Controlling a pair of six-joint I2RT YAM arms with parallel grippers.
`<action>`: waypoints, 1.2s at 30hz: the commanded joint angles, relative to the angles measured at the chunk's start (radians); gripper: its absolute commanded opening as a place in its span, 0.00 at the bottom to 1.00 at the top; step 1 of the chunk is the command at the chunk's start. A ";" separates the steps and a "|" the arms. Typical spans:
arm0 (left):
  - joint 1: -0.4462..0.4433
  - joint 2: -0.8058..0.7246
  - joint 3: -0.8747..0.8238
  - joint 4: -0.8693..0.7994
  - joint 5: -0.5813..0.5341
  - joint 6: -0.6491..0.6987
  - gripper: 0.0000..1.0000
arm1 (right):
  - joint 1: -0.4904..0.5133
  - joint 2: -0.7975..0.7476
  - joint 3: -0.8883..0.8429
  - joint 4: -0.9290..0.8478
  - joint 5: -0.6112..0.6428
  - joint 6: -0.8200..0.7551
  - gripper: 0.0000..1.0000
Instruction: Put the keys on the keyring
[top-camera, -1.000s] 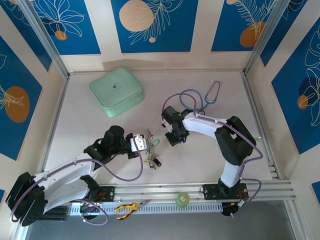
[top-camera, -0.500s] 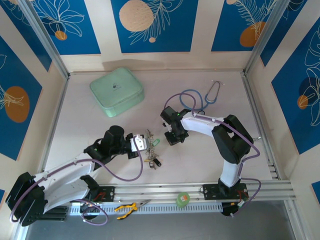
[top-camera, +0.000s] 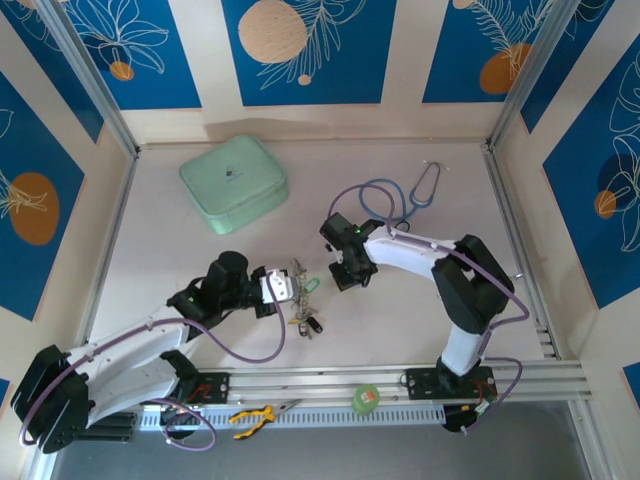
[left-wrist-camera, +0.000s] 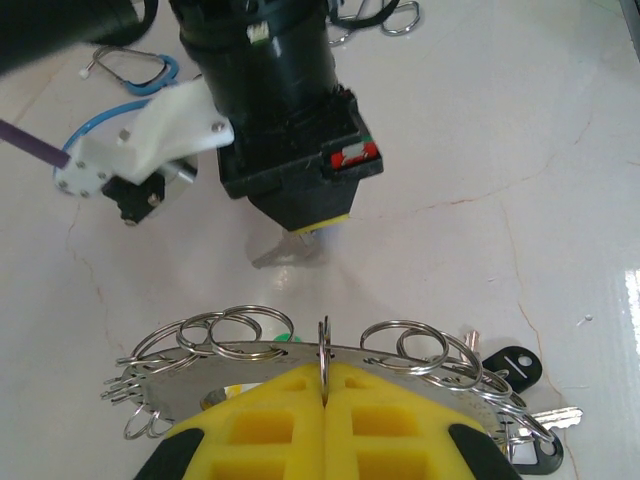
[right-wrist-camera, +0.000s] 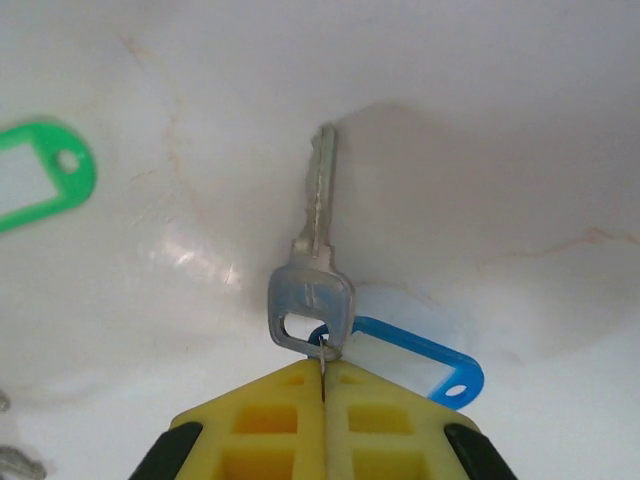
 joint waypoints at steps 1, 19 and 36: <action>-0.009 -0.018 -0.018 0.008 -0.001 -0.003 0.00 | 0.059 -0.124 -0.049 0.010 0.152 -0.026 0.00; -0.008 -0.027 -0.026 0.047 0.017 -0.035 0.00 | 0.265 -0.423 -0.232 0.328 0.003 -0.564 0.00; -0.008 -0.011 -0.022 0.041 0.019 -0.029 0.00 | 0.303 -0.533 -0.266 0.514 -0.171 -0.631 0.00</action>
